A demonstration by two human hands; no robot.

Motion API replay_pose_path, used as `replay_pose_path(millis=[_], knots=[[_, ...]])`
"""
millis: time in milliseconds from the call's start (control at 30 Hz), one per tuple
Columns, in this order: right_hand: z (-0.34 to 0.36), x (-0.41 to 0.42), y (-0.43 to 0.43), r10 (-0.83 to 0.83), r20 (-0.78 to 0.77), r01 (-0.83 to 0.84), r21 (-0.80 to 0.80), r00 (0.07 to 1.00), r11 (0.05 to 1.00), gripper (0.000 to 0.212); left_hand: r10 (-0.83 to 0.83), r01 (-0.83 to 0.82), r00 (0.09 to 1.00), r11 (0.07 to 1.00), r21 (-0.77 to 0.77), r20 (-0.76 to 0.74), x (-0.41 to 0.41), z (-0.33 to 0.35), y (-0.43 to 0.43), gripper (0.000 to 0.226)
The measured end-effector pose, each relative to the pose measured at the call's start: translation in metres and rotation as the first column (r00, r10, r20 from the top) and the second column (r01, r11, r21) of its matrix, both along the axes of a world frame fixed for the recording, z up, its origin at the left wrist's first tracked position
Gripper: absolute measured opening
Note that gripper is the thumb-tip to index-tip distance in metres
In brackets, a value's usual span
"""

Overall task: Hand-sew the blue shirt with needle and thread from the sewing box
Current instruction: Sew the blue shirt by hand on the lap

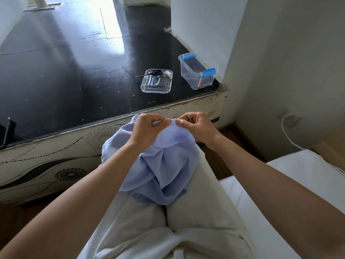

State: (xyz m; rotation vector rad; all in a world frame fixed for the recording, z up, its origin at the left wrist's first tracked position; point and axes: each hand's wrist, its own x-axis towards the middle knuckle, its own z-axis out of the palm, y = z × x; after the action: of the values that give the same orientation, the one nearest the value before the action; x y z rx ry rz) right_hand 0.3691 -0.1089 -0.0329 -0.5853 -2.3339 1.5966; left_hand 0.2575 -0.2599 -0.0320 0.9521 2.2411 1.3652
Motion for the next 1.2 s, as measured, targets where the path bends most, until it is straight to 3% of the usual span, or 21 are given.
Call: replay_pose_path(millis=[233, 367, 533, 667, 933, 1200], knots=[[-0.001, 0.000, 0.000, 0.022, -0.028, -0.022, -0.010, 0.999, 1.000, 0.024, -0.019, 0.023, 0.988, 0.999, 0.024, -0.152, 0.000, -0.001, 0.002, 0.014], [-0.001, 0.002, 0.001, 0.015, -0.025, -0.016, -0.024, 1.000, 1.000, 0.024, -0.004, 0.011, 0.989, 0.999, 0.050, -0.148, -0.001, -0.003, 0.003, 0.012], [0.000, 0.005, 0.003, 0.015, 0.010, -0.014, -0.082, 1.000, 0.997, 0.008, -0.022, 0.034, 0.993, 0.994, 0.104, -0.113, 0.000, -0.002, 0.002, 0.008], [0.004, 0.008, 0.007, -0.004, 0.006, 0.005, -0.163, 1.000, 0.987, 0.022, -0.064, 0.064, 0.998, 0.989, 0.134, -0.004, 0.003, 0.002, 0.002, 0.016], [-0.003, 0.013, 0.006, 0.031, -0.212, -0.029, 0.013, 0.977, 1.000, 0.014, -0.021, 0.010, 0.997, 0.989, 0.145, 0.075, 0.009, 0.006, 0.003, 0.014], [-0.003, 0.013, 0.007, 0.117, -0.186, -0.110, 0.049, 0.976, 0.993, 0.015, 0.030, -0.055, 0.991, 0.980, 0.192, 0.130, 0.011, 0.009, 0.005, 0.013]])
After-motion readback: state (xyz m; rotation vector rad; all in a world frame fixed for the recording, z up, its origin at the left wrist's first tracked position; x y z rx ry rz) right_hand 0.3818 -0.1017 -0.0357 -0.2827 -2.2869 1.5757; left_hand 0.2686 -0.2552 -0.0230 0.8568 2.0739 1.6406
